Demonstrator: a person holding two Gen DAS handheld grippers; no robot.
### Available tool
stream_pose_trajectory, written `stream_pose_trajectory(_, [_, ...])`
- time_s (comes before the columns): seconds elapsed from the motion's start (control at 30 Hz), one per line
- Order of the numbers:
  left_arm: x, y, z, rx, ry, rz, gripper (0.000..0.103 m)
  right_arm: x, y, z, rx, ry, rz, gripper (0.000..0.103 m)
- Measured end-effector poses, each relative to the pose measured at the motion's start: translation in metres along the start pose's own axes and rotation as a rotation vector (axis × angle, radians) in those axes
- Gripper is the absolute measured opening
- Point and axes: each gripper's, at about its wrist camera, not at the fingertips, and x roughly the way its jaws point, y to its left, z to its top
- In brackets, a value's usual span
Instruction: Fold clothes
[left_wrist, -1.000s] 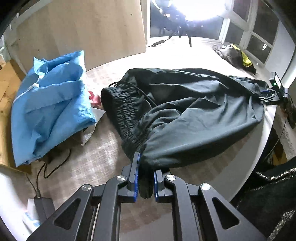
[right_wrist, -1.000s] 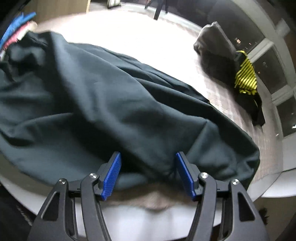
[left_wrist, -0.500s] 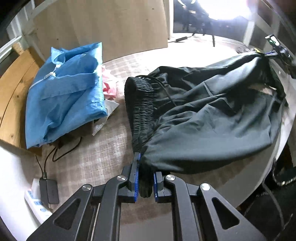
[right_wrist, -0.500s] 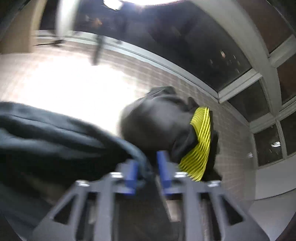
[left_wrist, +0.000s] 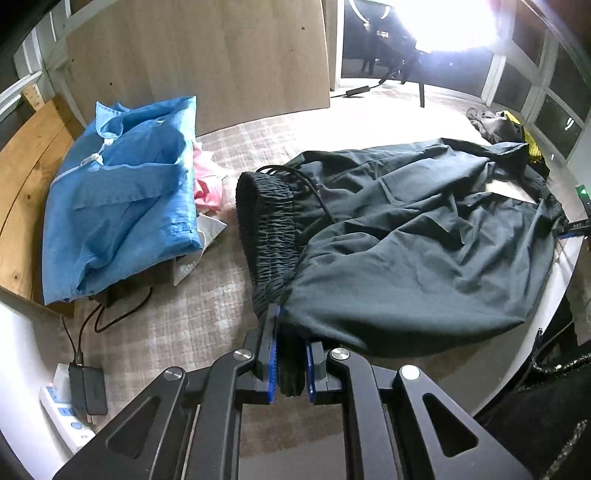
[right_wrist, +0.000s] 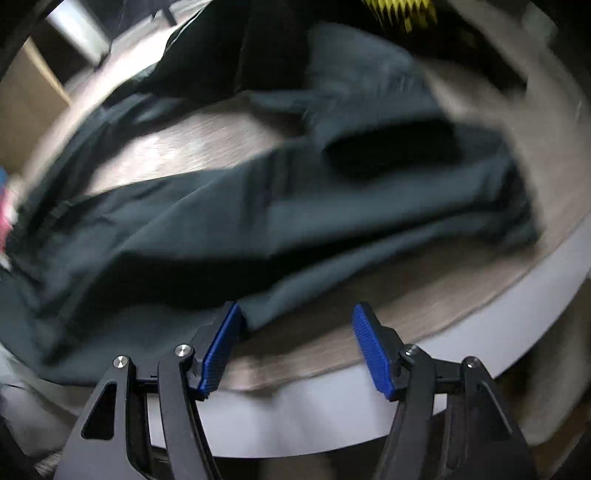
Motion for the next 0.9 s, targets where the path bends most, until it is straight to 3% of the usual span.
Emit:
stream_pose_trajectory(0.03, [-0.001,0.0,0.0,0.005,-0.003,-0.004,0.01,0.003,0.0,-0.005,0.042,0.003,0.047,0.062])
stream_pose_trajectory(0.17, [-0.003,-0.001,-0.002,0.024,-0.017,-0.022,0.01,0.006,0.0,-0.001,0.12,-0.009,0.078,0.063])
stream_pose_trajectory(0.33, [-0.004,0.001,-0.006,0.048,-0.027,-0.049,0.01,0.005,0.006,-0.004,0.188,-0.021,0.112,0.063])
stream_pose_trajectory(0.37, [-0.004,0.002,-0.006,0.047,-0.03,-0.055,0.01,0.009,0.013,-0.003,0.179,-0.011,0.084,0.065])
stream_pose_trajectory(0.43, [-0.002,0.003,-0.007,0.05,-0.036,-0.063,0.01,0.011,0.037,-0.002,0.089,-0.04,-0.025,0.054])
stream_pose_trajectory(0.47, [-0.001,0.003,-0.007,0.051,-0.04,-0.068,0.01,0.009,0.042,-0.003,0.073,-0.052,-0.021,0.013])
stream_pose_trajectory(0.5, [-0.003,0.005,-0.007,0.043,-0.054,-0.065,0.01,0.008,0.048,-0.003,0.057,-0.064,-0.016,0.003])
stream_pose_trajectory(0.53, [-0.004,0.006,-0.007,0.033,-0.069,-0.06,0.009,0.006,0.053,-0.003,0.041,-0.076,-0.011,0.003])
stream_pose_trajectory(0.57, [-0.007,0.009,-0.007,0.015,-0.084,-0.058,0.009,-0.001,0.048,-0.005,0.087,-0.111,0.082,0.002])
stream_pose_trajectory(0.63, [-0.017,0.015,-0.007,-0.046,-0.136,-0.073,0.009,-0.02,0.038,-0.008,0.15,-0.175,0.148,0.002])
stream_pose_trajectory(0.73, [-0.041,0.021,-0.007,-0.117,-0.224,-0.079,0.009,-0.076,0.012,-0.01,0.274,-0.325,0.336,0.002])
stream_pose_trajectory(0.9, [-0.114,0.029,0.005,-0.197,-0.419,-0.079,0.008,-0.215,0.009,-0.018,0.206,-0.68,0.4,0.002])
